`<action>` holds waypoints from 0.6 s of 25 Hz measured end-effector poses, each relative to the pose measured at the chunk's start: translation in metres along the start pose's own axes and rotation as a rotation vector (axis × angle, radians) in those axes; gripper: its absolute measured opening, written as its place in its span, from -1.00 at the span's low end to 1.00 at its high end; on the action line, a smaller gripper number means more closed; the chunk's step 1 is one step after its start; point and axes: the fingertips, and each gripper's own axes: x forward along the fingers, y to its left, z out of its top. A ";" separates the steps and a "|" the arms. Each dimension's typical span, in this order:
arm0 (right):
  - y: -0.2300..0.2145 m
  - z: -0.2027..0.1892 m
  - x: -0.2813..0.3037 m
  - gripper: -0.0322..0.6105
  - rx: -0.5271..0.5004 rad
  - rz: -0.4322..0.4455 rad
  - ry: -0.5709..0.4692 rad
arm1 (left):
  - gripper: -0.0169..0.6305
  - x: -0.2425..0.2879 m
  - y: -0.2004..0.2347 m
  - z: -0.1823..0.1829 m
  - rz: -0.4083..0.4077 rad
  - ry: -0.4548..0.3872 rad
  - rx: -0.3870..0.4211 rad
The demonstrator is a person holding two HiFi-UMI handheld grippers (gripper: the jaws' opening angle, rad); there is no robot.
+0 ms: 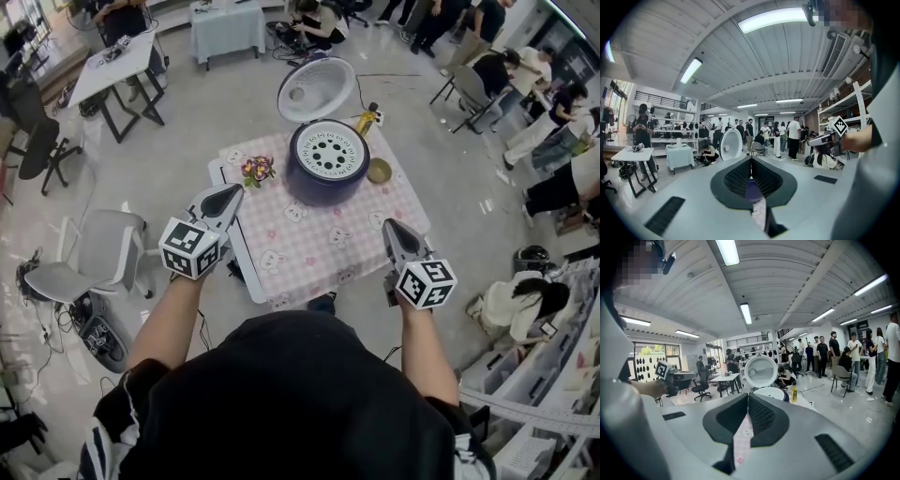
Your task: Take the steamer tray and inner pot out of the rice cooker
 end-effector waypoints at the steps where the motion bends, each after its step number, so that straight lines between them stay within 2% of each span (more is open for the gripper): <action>1: -0.005 0.000 0.005 -0.85 0.001 0.003 0.001 | -0.88 0.002 0.003 -0.001 0.007 0.003 -0.001; 6: -0.027 0.007 0.035 -0.83 0.006 0.044 0.009 | -0.88 0.018 0.016 -0.002 0.055 0.017 -0.011; 15: -0.092 0.020 0.103 -0.79 -0.003 0.146 0.077 | -0.88 0.081 0.021 -0.003 0.131 0.062 -0.039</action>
